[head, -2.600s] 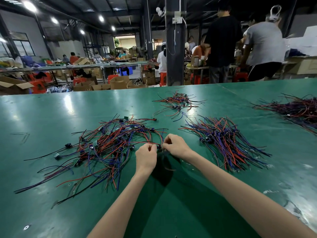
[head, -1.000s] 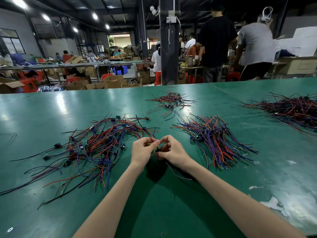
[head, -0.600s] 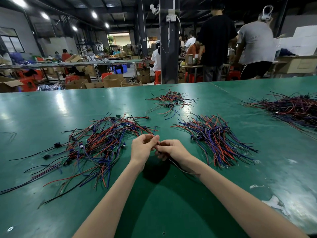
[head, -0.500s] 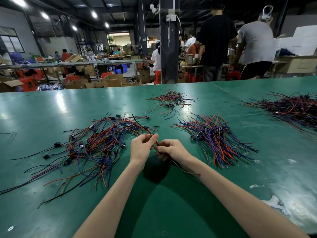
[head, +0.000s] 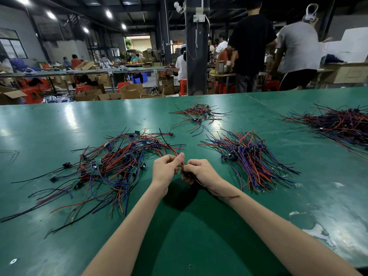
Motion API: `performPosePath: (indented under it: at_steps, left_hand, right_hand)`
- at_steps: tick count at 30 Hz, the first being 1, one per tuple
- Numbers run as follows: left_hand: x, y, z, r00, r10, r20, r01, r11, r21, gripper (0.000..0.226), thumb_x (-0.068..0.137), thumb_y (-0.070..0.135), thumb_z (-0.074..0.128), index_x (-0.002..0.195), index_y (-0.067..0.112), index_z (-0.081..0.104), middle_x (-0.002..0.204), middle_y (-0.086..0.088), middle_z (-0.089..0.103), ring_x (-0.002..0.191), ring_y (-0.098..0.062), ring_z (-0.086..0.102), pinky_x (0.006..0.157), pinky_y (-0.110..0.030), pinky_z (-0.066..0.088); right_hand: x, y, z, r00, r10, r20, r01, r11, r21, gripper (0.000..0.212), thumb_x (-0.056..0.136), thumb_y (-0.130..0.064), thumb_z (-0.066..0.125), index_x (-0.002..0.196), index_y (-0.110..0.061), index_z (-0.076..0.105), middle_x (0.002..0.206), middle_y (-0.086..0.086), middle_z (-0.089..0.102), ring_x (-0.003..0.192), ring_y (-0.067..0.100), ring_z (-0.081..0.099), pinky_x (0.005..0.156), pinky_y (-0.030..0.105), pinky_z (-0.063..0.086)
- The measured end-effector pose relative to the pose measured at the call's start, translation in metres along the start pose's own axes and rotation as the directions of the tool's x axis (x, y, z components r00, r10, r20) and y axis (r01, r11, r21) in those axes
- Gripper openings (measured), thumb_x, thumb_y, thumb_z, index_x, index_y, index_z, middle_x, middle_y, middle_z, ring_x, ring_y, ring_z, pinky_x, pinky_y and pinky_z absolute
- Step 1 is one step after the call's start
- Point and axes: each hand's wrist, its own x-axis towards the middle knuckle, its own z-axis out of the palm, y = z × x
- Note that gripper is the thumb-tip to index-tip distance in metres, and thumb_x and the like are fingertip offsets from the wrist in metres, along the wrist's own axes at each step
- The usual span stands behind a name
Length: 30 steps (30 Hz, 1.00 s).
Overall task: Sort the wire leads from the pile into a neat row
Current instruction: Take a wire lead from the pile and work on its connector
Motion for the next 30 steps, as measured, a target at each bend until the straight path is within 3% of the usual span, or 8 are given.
performPosePath:
  at_steps: [8, 16, 20, 25, 30]
  left_hand:
    - [-0.004, 0.001, 0.001, 0.997, 0.068, -0.03, -0.063, 0.988, 0.14, 0.03, 0.08, 0.02, 0.075, 0.058, 0.011, 0.058, 0.047, 0.008, 0.05, 0.046, -0.006, 0.041, 0.05, -0.017, 0.038]
    - [-0.005, 0.003, 0.0, 0.968, 0.247, -0.037, -0.212, 0.893, 0.396, 0.026, 0.08, 0.023, 0.075, 0.068, 0.003, 0.064, 0.066, -0.007, 0.065, 0.059, -0.013, 0.05, 0.062, -0.028, 0.044]
    - [-0.003, 0.005, -0.001, 0.963, 0.262, -0.067, -0.21, 0.881, 0.425, 0.024, 0.08, 0.024, 0.075, 0.068, 0.005, 0.065, 0.063, 0.0, 0.063, 0.057, -0.009, 0.05, 0.059, -0.022, 0.042]
    - [0.009, 0.008, -0.017, 0.945, 0.231, -0.232, -0.121, 0.905, 0.408, 0.024, 0.081, 0.025, 0.074, 0.065, 0.013, 0.06, 0.059, 0.007, 0.057, 0.053, -0.004, 0.047, 0.051, -0.009, 0.035]
    - [0.017, 0.014, -0.03, 0.923, 0.142, -0.359, -0.033, 0.956, 0.293, 0.022, 0.08, 0.028, 0.075, 0.069, 0.014, 0.063, 0.065, 0.006, 0.058, 0.059, -0.007, 0.048, 0.058, -0.019, 0.037]
  right_hand:
    - [-0.003, -0.004, 0.003, 0.998, -0.011, -0.059, 0.007, 0.998, -0.069, 0.026, 0.085, 0.0, 0.054, 0.061, -0.008, 0.058, 0.057, 0.009, 0.056, 0.043, 0.012, 0.05, 0.041, 0.02, 0.038]
    - [-0.004, -0.004, 0.004, 0.998, -0.015, -0.055, 0.01, 0.996, -0.094, 0.031, 0.084, 0.001, 0.052, 0.055, -0.011, 0.055, 0.054, 0.007, 0.053, 0.036, 0.006, 0.045, 0.039, 0.017, 0.034]
    - [-0.003, -0.005, 0.001, 0.999, -0.011, -0.032, 0.009, 0.996, -0.09, 0.029, 0.083, 0.001, 0.054, 0.056, -0.01, 0.055, 0.052, 0.003, 0.053, 0.037, 0.006, 0.045, 0.039, 0.016, 0.033]
    - [-0.003, -0.005, -0.001, 0.998, 0.002, 0.07, 0.007, 0.993, -0.119, 0.036, 0.084, 0.002, 0.052, 0.052, -0.014, 0.055, 0.049, 0.0, 0.054, 0.038, 0.007, 0.047, 0.04, 0.016, 0.034]
    - [-0.002, -0.005, -0.004, 0.992, 0.018, 0.123, -0.001, 0.991, -0.136, 0.034, 0.084, 0.001, 0.053, 0.054, -0.014, 0.056, 0.053, -0.001, 0.059, 0.043, 0.007, 0.049, 0.042, 0.016, 0.036]
